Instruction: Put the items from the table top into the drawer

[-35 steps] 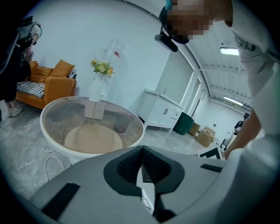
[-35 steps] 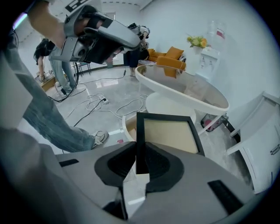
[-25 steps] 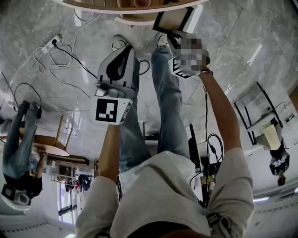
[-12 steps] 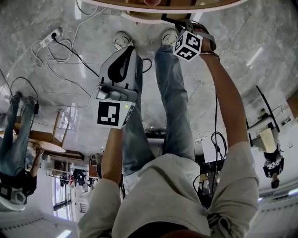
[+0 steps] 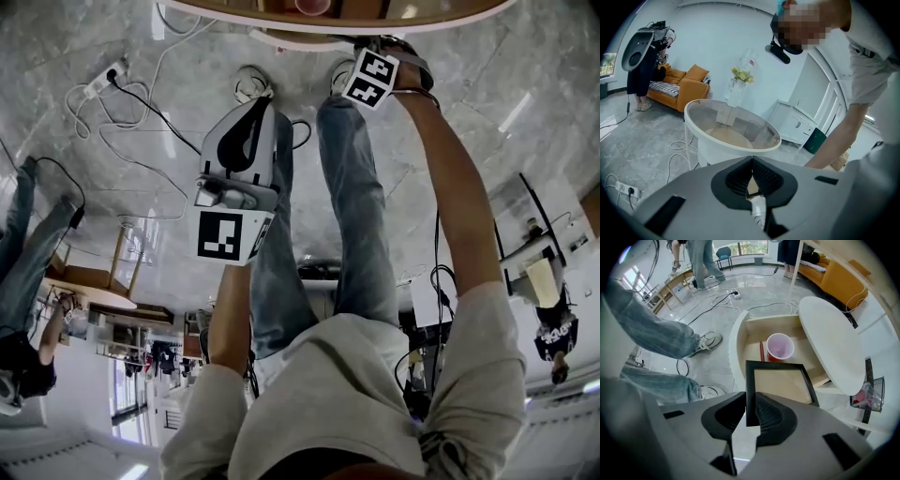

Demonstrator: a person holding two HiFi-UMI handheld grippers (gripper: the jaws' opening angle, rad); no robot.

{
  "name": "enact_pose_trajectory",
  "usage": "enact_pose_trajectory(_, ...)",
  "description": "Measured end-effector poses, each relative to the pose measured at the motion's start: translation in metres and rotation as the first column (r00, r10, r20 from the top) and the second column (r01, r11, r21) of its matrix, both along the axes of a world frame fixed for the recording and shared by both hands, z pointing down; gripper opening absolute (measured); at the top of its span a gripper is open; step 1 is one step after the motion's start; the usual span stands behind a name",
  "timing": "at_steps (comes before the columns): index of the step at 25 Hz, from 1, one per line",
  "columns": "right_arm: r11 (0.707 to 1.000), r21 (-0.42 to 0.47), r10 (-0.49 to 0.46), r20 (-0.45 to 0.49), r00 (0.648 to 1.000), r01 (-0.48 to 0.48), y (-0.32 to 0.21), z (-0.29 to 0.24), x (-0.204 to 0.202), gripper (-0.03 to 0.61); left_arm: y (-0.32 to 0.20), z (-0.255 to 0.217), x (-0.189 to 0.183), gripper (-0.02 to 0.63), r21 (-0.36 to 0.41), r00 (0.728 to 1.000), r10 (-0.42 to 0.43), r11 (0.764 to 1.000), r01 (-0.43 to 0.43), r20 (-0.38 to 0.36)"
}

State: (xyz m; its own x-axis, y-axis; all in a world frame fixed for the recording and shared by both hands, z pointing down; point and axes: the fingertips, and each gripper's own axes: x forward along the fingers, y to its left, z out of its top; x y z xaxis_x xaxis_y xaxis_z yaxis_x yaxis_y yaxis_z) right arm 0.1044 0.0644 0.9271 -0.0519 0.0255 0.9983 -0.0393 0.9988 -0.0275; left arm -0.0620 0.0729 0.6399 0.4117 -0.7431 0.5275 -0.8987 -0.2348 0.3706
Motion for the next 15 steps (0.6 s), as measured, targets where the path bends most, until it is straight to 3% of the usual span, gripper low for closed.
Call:
enact_pose_trajectory(4,0.999,-0.011,-0.044,-0.06,0.997,0.043,-0.003,0.009,0.0,0.083,0.0,0.001,-0.003,0.015,-0.002,1.0,-0.009,1.0,0.009,-0.001)
enact_pose_trajectory(15,0.995,-0.033,-0.097,-0.059,0.994,0.096,-0.002,0.044,-0.037,0.086,0.009,0.02,-0.025,0.015,-0.024,0.999,-0.033,0.999,0.033,0.012)
